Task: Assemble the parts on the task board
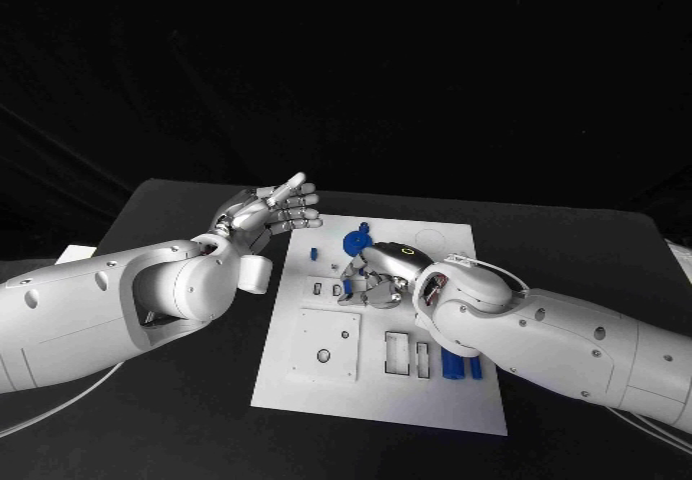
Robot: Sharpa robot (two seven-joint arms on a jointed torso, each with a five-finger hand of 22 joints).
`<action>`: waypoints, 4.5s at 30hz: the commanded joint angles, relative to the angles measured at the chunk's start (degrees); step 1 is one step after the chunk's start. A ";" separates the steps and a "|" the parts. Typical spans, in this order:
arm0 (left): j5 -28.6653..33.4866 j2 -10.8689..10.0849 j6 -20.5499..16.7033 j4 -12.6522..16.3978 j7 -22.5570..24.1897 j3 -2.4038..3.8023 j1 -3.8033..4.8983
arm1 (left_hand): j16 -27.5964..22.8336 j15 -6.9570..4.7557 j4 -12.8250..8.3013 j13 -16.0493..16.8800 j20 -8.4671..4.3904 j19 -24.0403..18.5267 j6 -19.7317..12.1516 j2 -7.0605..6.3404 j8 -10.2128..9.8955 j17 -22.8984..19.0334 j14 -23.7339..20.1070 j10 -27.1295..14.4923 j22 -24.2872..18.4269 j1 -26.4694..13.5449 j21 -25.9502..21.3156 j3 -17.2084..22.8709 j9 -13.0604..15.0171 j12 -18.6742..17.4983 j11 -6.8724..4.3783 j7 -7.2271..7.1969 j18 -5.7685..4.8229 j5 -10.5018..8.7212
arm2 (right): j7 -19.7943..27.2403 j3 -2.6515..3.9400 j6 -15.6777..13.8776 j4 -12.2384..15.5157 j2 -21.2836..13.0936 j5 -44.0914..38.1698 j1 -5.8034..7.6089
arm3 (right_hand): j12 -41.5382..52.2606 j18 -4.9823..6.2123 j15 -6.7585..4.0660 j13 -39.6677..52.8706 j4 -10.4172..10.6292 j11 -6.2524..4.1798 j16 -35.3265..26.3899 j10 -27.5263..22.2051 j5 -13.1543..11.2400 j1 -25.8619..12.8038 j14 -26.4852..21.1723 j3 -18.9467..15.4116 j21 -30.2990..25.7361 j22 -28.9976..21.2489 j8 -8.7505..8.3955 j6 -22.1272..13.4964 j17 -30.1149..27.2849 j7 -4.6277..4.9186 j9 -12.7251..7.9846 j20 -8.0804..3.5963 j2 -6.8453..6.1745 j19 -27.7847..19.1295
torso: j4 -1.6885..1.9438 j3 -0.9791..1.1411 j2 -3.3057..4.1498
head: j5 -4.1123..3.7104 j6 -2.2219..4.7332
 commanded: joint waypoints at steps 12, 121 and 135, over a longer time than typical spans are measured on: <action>-0.41 0.10 1.35 -0.18 0.22 0.03 0.06 | -0.40 0.00 -0.37 -0.08 0.28 0.21 -0.08 0.63 -0.32 -0.23 0.68 -0.53 -0.25 0.20 -0.33 0.04 -0.06 -0.13 0.07 0.33 0.68 -0.22 | 3.62 -0.03 -7.65 1.75 -1.14 0.76 -0.11 | -0.22 -0.57 0.54 5.95 0.83 0.05 -0.13 -0.25 -0.33 -0.70 4.98 -1.70 0.08 7.86 0.10 -0.39 10.62 -0.08 0.02 0.46 -0.05 2.38 | 0.04 0.07 -0.03 | 0.05 -0.05; -67.77 21.74 40.12 -17.15 -73.07 -2.17 9.83 | 72.41 -10.54 9.28 68.63 -10.14 35.02 -3.23 1.82 28.86 64.03 29.88 19.32 71.75 -9.13 58.03 -13.93 33.36 71.97 -10.40 -9.28 -8.81 -0.22 | 15.39 1.49 -8.52 4.78 -24.36 43.36 7.81 | -3.81 0.52 0.19 3.31 2.34 -0.23 -3.52 -2.13 7.04 3.74 3.88 -8.40 -2.75 2.62 0.33 -0.10 5.69 -0.30 0.84 0.12 2.92 -0.10 | -1.45 1.53 -2.12 | 1.63 -1.39; -66.57 22.35 40.03 -17.35 -73.07 -2.34 9.69 | 72.41 -10.63 9.46 68.80 -10.22 35.03 -3.31 -0.33 29.06 64.03 29.88 19.39 71.95 -8.00 58.11 -6.98 34.27 71.94 -10.49 -9.37 -8.84 -0.21 | 15.61 1.49 -8.00 4.67 -24.32 43.26 7.79 | -3.85 0.52 0.19 3.28 2.39 -0.22 -3.55 -2.15 7.06 3.69 3.88 -8.49 -2.76 2.59 0.32 -0.11 5.65 -0.30 0.85 0.12 2.92 -0.11 | -1.40 1.50 -2.09 | 1.73 -1.64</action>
